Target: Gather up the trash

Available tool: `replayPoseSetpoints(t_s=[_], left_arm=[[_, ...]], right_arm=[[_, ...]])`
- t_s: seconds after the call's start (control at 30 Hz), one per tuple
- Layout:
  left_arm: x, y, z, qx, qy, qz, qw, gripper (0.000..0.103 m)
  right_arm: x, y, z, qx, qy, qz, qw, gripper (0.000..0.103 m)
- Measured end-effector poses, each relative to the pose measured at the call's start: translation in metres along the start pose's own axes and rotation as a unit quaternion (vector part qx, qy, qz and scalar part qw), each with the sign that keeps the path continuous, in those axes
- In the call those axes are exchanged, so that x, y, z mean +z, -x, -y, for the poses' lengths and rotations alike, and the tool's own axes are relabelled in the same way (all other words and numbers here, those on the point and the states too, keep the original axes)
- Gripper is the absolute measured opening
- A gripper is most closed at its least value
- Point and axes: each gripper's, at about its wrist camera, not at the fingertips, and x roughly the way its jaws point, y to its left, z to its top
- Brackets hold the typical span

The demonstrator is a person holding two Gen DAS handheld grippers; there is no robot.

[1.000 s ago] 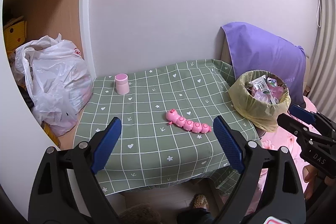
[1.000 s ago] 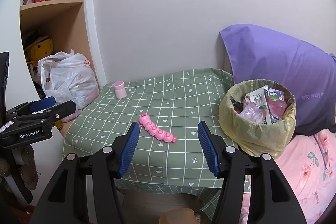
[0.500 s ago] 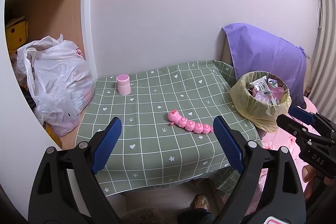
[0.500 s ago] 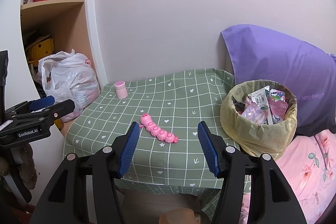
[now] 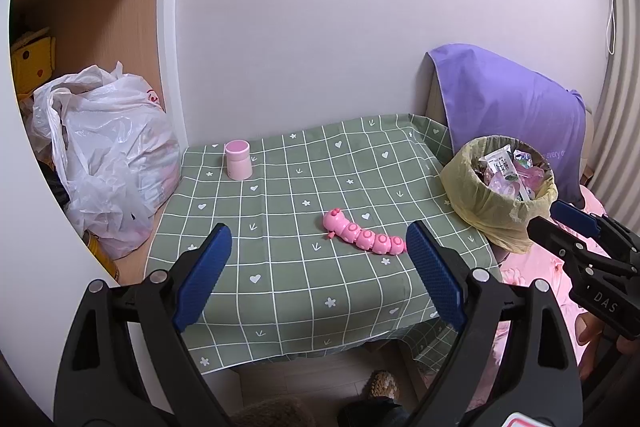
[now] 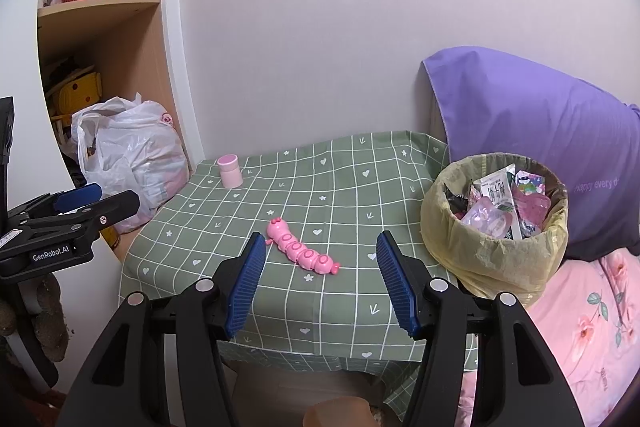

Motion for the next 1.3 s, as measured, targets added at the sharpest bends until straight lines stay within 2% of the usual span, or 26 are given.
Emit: replayPoseSetpoints(t_s=[0.97, 1.13, 1.2, 1.3], left_arm=[[-0.003, -0.006, 0.007, 0.004, 0.001, -0.001, 1.0, 0.085], [0.0, -0.043, -0.012, 0.019, 0.039, -0.039, 0.9983, 0.085], [0.001, -0.082, -0.037, 0.029, 0.081, -0.072, 0.9936, 0.085], [-0.001, -0.146, -0.075, 0.053, 0.12, -0.106, 0.9856, 0.085]], right_arm=[[0.001, -0.001, 0.004, 0.004, -0.001, 0.001, 1.0, 0.055], [0.007, -0.029, 0.011, 0.01, 0.01, -0.018, 1.0, 0.055], [0.012, -0.056, 0.011, 0.029, 0.037, -0.034, 0.998, 0.055], [0.018, -0.122, 0.007, 0.071, 0.097, -0.088, 0.989, 0.055]])
